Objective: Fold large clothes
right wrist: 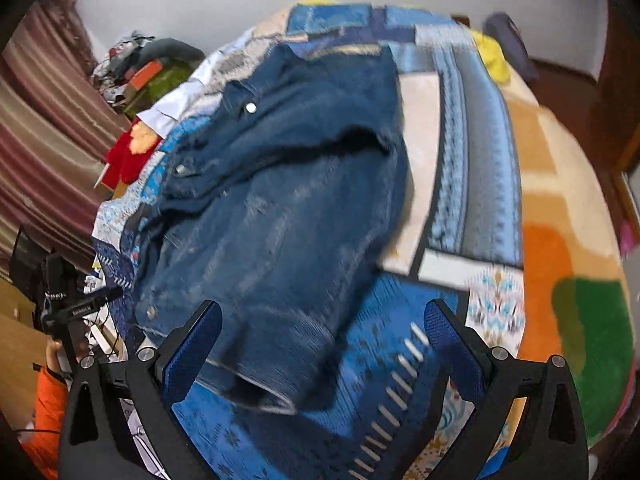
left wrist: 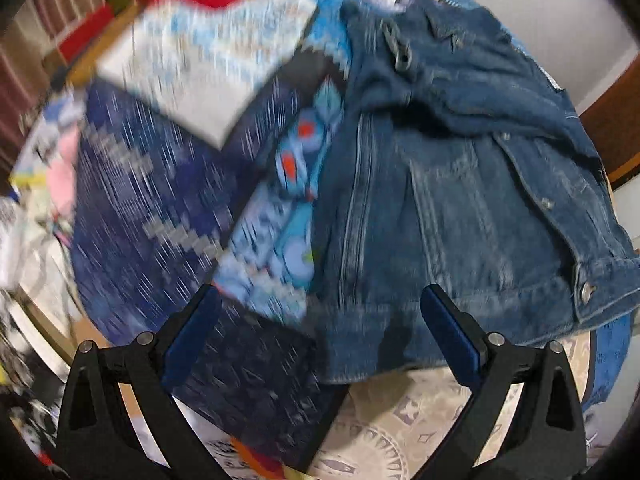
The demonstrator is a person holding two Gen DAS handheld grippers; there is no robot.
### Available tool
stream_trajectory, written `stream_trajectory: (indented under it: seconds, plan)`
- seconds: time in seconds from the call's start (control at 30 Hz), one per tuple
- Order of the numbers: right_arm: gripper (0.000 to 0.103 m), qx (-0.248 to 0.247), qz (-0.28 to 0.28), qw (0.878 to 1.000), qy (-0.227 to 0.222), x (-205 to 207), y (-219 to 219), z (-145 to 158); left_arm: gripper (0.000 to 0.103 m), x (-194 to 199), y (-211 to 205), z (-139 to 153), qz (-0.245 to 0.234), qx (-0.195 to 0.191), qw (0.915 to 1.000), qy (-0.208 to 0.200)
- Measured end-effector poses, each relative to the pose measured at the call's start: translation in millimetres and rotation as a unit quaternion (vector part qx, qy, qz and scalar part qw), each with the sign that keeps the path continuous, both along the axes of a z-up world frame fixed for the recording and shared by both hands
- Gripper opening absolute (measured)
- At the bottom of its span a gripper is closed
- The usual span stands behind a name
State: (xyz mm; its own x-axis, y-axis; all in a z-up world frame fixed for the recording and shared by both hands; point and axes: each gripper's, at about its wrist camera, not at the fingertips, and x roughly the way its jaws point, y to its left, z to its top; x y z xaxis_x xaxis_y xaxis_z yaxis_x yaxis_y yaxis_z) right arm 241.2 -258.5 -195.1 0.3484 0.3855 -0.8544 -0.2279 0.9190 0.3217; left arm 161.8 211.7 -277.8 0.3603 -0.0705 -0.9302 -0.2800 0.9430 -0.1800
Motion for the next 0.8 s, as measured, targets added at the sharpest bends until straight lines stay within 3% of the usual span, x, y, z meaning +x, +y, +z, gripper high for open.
stream_trajectory:
  seconds: [0.1, 0.2, 0.27, 0.33, 0.4, 0.47, 0.5, 0.57, 0.8]
  plan:
    - [0.099, 0.017, 0.0, 1.0, 0.019, -3, -2, -11, 0.097, -4, -5, -17, -0.004, -0.034, 0.9993, 0.011]
    - [0.086, 0.025, 0.012, 1.0, 0.01, -8, 3, -12, 0.081, -3, -15, -27, -0.019, -0.07, 0.9972, 0.017]
    - [0.065, 0.033, 0.026, 0.999, 0.008, -11, 9, -13, 0.065, 0, -19, -31, -0.025, -0.087, 0.9957, 0.019]
    - [0.05, 0.035, 0.037, 0.999, 0.006, -12, 17, -12, 0.061, 3, -24, -35, -0.024, -0.09, 0.9954, 0.024]
    - [0.043, 0.034, 0.043, 0.999, 0.001, -13, 23, -12, 0.049, 6, -28, -33, -0.026, -0.083, 0.9959, 0.024]
    - [0.028, 0.04, 0.047, 0.998, -0.003, -14, 26, -11, 0.024, 6, -31, -26, -0.029, -0.073, 0.9967, 0.02]
    - [0.025, 0.042, 0.047, 0.998, -0.004, -13, 27, -10, 0.02, 7, -32, -22, -0.029, -0.067, 0.9971, 0.019]
    - [0.017, 0.049, 0.048, 0.998, -0.011, -11, 27, -6, 0.017, 9, -33, -10, -0.035, -0.059, 0.9976, 0.009]
    - [0.013, 0.074, 0.055, 0.994, -0.053, 8, 33, 21, 0.016, 28, -39, 64, -0.059, -0.031, 0.995, -0.074]
